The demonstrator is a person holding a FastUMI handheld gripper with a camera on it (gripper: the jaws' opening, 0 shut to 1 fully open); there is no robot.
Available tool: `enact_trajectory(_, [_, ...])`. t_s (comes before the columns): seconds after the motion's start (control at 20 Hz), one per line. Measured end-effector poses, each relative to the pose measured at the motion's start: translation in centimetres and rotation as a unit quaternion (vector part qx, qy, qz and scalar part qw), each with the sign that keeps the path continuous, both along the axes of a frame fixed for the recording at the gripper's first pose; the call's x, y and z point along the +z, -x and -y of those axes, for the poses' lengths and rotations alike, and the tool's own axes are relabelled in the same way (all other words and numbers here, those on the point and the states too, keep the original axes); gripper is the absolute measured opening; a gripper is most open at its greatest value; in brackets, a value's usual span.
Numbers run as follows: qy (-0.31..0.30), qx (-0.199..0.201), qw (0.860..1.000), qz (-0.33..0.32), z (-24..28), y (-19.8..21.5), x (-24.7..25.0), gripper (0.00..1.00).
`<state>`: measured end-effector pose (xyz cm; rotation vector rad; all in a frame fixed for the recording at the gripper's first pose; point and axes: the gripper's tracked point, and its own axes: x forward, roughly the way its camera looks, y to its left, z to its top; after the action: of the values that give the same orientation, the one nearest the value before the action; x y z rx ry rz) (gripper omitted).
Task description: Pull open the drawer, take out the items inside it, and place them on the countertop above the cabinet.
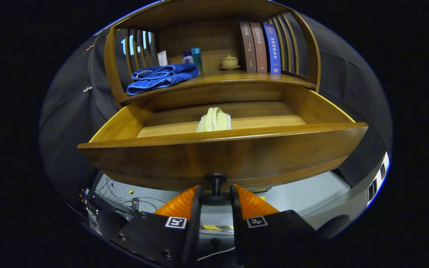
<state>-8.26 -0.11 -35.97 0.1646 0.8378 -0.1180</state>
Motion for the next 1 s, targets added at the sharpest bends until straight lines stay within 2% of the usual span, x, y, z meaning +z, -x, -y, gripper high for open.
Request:
enact_trajectory(0.25, [0.029, -0.021, 0.999, -0.004, 0.9, 3.1, 3.0, 0.99])
enact_trajectory(0.4, [0.024, -0.016, 0.999, 0.034, 0.5, 0.9, 7.9, 1.0])
enact_trajectory(0.6, [0.017, 0.013, 0.998, 0.058, 0.3, -4.7, 11.7, 1.0])
enact_trajectory(0.8, [-0.005, 0.001, 1.0, 0.027, 1.0, -11.0, 11.2, 1.0])
enact_trajectory(1.0, [-0.004, -0.01, 0.999, -0.041, 1.8, -15.5, 7.7, 1.0])
